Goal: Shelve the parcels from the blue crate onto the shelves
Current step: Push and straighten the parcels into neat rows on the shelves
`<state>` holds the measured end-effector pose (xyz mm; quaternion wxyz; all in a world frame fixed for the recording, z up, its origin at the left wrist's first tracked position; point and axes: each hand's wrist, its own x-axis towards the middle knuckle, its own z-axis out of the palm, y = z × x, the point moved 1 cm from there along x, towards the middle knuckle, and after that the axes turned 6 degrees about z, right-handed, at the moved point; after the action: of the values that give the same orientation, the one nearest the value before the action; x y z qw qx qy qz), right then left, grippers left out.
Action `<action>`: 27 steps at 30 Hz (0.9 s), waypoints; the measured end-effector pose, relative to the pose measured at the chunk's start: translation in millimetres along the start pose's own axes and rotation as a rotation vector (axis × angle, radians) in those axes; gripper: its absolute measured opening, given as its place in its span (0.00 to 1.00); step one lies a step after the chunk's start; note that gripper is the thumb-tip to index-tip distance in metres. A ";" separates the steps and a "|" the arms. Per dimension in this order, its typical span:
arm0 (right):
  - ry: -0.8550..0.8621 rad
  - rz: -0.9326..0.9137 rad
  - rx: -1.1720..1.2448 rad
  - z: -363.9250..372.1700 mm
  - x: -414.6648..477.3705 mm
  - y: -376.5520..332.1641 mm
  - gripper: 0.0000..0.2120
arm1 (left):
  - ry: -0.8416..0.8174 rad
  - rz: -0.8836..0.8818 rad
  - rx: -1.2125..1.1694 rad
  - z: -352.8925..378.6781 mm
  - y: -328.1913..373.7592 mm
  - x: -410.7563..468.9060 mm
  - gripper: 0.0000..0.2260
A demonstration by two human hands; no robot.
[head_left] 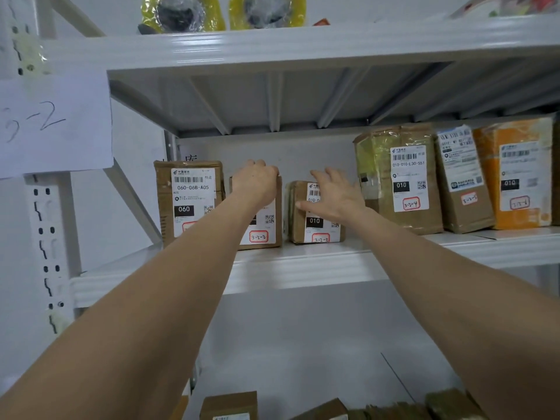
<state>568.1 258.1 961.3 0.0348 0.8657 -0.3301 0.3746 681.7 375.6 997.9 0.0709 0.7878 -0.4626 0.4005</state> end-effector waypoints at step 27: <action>0.282 -0.023 -0.009 -36.2 9.1 41.1 0.31 | 0.111 0.067 -0.151 -12.8 65.9 20.9 0.21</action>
<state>525.5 232.2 985.7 0.0890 0.8080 -0.3135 0.4909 627.9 330.7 1003.9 0.1422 0.7409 -0.5129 0.4095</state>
